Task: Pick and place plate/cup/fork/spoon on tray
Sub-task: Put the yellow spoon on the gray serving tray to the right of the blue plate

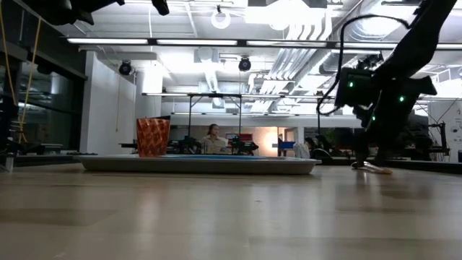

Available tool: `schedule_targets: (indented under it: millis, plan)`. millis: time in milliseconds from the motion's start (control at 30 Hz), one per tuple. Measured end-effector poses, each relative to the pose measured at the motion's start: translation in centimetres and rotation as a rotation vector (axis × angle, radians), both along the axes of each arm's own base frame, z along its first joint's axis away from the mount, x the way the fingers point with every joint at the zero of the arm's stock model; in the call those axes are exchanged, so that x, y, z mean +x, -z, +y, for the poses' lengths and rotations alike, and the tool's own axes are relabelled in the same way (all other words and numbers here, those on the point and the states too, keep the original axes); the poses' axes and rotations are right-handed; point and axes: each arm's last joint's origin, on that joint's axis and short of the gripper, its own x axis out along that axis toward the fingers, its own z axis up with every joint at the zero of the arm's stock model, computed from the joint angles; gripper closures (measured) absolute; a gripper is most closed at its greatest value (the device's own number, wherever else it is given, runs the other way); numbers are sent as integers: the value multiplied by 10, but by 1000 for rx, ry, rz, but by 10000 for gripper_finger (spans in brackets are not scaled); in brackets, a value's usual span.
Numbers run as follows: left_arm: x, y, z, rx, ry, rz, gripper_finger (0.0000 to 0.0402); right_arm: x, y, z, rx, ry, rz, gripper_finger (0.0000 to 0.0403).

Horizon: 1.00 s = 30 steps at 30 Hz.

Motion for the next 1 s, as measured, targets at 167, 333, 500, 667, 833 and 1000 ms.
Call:
schedule_targets:
  millis: [167,333,500,667,833,1000]
  plan:
    - [0,0,0,0,0,0,213,6,11,-3,-39,20,-1,237]
    - [0,0,0,1,0,0,213,7,15,-6,-57,33,12,243]
    - [0,0,0,0,0,0,213,8,14,-6,-55,21,12,295]
    - [0,0,0,0,0,0,213,6,7,-5,-57,-21,30,383]
    - [0,0,0,0,0,1,213,7,-12,-5,-85,-86,-13,383]
    - [0,0,0,0,0,2,213,9,-43,0,-134,-241,-116,395]
